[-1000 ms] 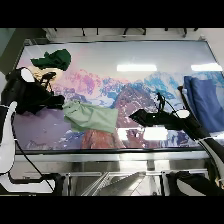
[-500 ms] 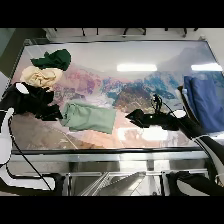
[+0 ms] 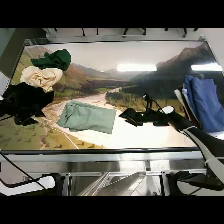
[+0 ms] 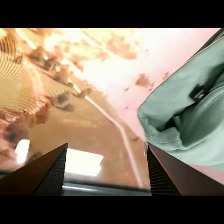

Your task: Fold the shirts.

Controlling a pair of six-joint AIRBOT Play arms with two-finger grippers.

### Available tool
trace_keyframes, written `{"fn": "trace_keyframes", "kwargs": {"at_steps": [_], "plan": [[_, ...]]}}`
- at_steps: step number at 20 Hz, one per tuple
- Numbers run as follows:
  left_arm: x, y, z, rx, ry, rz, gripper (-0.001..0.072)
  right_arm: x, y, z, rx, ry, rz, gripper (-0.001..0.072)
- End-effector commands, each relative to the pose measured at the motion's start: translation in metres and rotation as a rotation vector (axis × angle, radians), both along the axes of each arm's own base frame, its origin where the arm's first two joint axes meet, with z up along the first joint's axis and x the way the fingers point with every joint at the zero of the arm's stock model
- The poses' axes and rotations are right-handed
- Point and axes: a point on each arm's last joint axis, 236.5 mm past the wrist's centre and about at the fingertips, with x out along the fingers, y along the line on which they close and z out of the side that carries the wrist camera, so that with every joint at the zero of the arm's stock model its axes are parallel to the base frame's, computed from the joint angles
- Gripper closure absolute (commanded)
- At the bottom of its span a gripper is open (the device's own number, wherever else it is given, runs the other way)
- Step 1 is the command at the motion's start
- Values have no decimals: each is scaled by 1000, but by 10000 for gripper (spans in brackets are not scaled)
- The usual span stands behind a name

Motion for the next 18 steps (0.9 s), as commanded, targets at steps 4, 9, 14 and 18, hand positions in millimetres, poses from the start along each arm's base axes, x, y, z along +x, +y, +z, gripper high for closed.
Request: {"fn": "trace_keyframes", "kwargs": {"at_steps": [4, 9, 14, 18], "plan": [[29, -41, 65, -125, -269, -36, 692, -5, 27, -40, -22, 84, 47, 86], [27, -65, 65, -137, -259, -121, 692, -6, 69, -34, 16, 33, 46, 86], [25, -71, 65, -144, -251, -140, 692, 9, 129, -45, 65, 57, 100, 86], [24, -72, 65, -141, -255, -157, 692, 19, 156, -48, 111, 81, 126, 529]]}}
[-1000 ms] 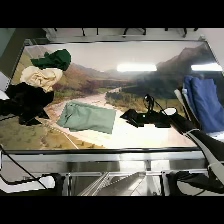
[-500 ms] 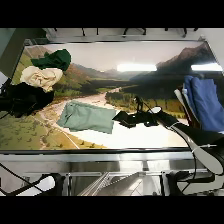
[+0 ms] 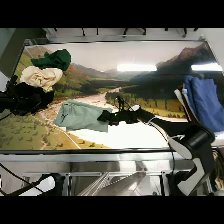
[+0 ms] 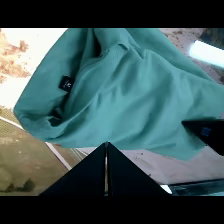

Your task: Fold the shirts.

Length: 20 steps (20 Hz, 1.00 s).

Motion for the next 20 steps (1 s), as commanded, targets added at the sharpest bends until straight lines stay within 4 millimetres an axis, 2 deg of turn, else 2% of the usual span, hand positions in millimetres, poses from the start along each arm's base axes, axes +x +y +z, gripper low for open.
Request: {"fn": "trace_keyframes", "kwargs": {"at_steps": [1, 3, 5, 8, 11, 12, 13, 16, 18, 20], "plan": [[0, -1, 0, 1, -5, -10, 692, 10, 20, 5, 51, 17, 1, 685], [1, -1, 1, -1, -11, -11, 692, 15, 10, 28, 66, -26, 26, 687], [1, -5, 3, -17, -13, -12, 692, 22, -18, 57, 17, -105, 45, 687], [-6, -12, 3, -28, 12, -39, 692, 23, -82, 100, -56, -173, -51, 687], [-7, -26, 3, -30, 17, -80, 692, 5, -144, 139, -36, -190, -222, 687], [-8, -34, 3, -30, 18, -102, 692, -2, -161, 159, -17, -218, -279, 687], [-8, -43, 3, -29, 18, -128, 692, -8, -172, 185, 6, -280, -321, 687], [-12, -67, 2, -29, 21, -198, 692, -23, -190, 274, 86, -517, -398, 687], [-16, -78, 2, -30, 27, -233, 692, -38, -194, 317, 139, -605, -413, 687], [-19, -84, 2, -33, 37, -254, 692, -44, -196, 348, 167, -671, -413, 687]]}}
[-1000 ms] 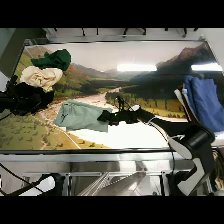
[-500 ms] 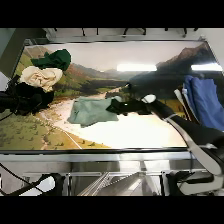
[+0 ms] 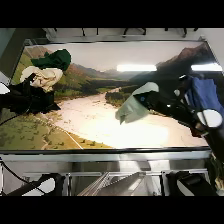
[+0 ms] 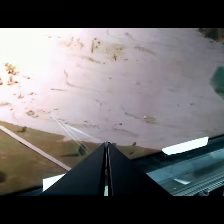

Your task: Fold the shirts.

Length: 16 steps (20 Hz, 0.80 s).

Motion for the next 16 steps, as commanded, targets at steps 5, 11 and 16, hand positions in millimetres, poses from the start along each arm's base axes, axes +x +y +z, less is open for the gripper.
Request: {"fn": "trace_keyframes", "kwargs": {"at_steps": [5, 11, 16], "plan": [[-10, -16, 0, -5, 25, -57, 692, 24, -47, 91, -79, -269, -172, 687], [-11, -16, 0, -1, 17, -81, 692, 100, -141, 101, -196, -276, -356, 687], [-11, -15, -1, 8, -6, -117, 692, 156, -219, 108, -296, -298, -450, 687]]}}
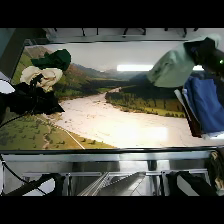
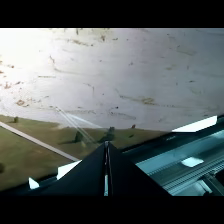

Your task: Fold the shirts.

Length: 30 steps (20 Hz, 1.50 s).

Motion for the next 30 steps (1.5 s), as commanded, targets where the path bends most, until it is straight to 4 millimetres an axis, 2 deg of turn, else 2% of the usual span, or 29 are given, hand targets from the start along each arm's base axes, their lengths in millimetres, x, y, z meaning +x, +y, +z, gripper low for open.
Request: {"fn": "trace_keyframes", "kwargs": {"at_steps": [1, 6, 10, 15, 19, 26, 30], "plan": [[0, 1, 0, 6, -17, -28, 692, 38, -60, 9, -67, -21, -74, 687], [0, 2, -1, 12, -19, -33, 692, 82, -130, 29, -119, -64, -131, 687], [2, 2, -1, 13, -27, -28, 692, 100, -170, 27, -129, -70, -170, 687], [3, 2, -1, 14, -33, -24, 692, 101, -204, 2, -118, -15, -202, 686], [3, 2, -1, 14, -32, -25, 692, 90, -231, -11, -147, 31, -231, 686], [3, 2, -1, 14, -33, -25, 692, 61, -228, -38, -146, 154, -128, 686], [10, 4, 0, 19, -56, -11, 692, 26, -218, -62, -81, 322, -42, 686]]}}
